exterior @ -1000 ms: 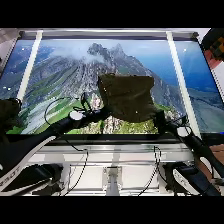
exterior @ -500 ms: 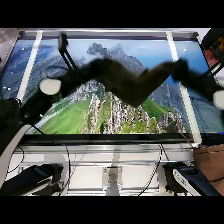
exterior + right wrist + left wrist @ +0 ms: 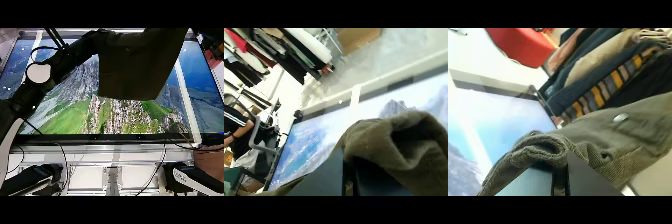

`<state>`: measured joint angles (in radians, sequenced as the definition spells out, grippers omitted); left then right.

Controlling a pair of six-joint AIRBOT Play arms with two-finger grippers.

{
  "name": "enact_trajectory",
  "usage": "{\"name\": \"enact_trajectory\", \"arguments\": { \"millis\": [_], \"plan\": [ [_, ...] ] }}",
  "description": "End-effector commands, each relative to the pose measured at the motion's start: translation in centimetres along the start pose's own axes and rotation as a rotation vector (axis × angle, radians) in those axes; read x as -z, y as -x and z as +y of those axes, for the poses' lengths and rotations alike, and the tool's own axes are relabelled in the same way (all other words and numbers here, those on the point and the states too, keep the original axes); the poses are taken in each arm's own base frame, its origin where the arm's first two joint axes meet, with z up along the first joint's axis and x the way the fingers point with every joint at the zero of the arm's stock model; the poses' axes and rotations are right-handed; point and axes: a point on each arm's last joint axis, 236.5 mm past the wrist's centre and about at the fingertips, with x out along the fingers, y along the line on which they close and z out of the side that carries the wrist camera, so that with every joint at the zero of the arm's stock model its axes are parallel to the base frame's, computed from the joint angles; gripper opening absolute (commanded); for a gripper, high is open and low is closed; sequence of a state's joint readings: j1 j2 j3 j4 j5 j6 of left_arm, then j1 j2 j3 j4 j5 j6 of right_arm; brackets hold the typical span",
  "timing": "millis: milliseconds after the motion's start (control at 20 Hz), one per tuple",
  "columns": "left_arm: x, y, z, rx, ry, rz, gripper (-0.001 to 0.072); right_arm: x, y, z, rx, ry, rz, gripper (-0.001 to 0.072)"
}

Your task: Fold the clothes and pants, and hang the long-sleeved shirts on hangers.

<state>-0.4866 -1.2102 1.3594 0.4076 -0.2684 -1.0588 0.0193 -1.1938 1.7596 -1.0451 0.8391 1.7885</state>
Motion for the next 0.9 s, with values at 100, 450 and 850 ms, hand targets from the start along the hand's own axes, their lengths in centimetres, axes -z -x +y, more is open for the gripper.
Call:
{"name": "enact_trajectory", "arguments": {
  "millis": [100, 450, 850],
  "plan": [
    [-0.2, -2.2, 5.0, -0.129, 0.019, -0.084, 0.0032, -0.7, -2.7, -1.0, 0.009, 0.040, 0.005, 0.0013],
    [-1.0, -5.1, 10.4, -0.246, 0.030, -0.176, 0.0030, -4.5, -9.2, -5.4, 0.015, 0.014, -0.216, 0.0013],
    [0.2, -10.2, 14.1, -0.194, 0.034, -0.067, 0.0031, -2.0, -14.4, -10.1, 0.068, -0.015, -0.177, 0.0013]
  ]
}}
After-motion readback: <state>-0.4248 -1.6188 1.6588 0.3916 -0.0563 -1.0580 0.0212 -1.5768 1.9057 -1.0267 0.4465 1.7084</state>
